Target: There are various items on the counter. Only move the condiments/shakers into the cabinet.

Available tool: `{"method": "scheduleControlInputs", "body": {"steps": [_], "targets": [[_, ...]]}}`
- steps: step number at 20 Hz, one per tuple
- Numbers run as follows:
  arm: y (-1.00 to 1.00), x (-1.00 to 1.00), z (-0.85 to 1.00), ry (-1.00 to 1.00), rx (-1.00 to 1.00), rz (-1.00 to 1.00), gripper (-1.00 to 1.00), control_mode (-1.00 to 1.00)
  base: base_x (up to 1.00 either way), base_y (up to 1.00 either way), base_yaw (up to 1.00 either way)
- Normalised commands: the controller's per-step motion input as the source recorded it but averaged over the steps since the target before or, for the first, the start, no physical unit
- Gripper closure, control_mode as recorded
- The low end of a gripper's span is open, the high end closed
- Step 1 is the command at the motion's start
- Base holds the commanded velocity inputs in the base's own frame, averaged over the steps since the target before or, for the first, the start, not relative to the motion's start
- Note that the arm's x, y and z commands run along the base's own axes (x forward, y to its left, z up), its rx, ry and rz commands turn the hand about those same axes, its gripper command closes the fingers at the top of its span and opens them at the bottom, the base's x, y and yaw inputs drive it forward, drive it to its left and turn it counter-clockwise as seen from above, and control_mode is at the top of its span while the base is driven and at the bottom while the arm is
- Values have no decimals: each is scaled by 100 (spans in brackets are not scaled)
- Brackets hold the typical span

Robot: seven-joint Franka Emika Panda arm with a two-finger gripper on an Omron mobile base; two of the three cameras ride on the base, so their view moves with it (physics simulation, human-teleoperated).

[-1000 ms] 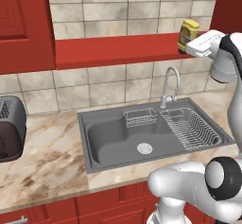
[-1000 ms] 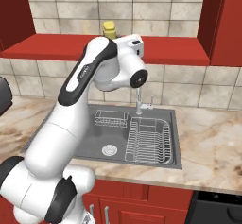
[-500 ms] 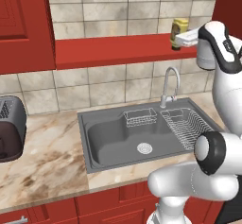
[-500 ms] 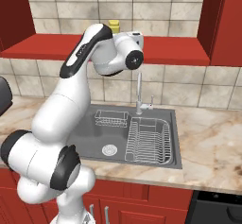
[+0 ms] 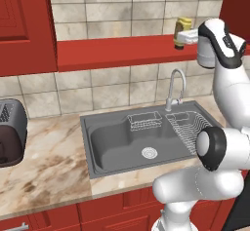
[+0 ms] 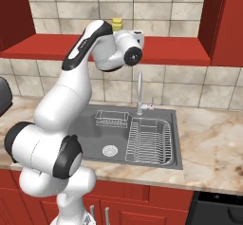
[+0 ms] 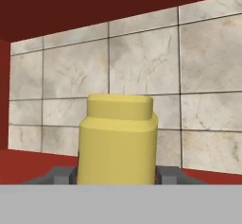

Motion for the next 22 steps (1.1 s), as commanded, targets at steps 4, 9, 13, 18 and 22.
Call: {"method": "scheduleControlInputs", "body": {"steps": [4, 9, 13, 18, 22], "targets": [[0, 11, -25, 0, 0, 0, 100, -100, 0, 0, 0], [0, 16, -5, 0, 0, 0, 100, -100, 0, 0, 0], [0, 41, 0, 0, 0, 0, 100, -100, 0, 0, 0], [0, 46, -6, 0, 0, -1, 100, -100, 0, 0, 0], [0, 45, -9, 0, 0, 0, 100, -100, 0, 0, 0]]}}
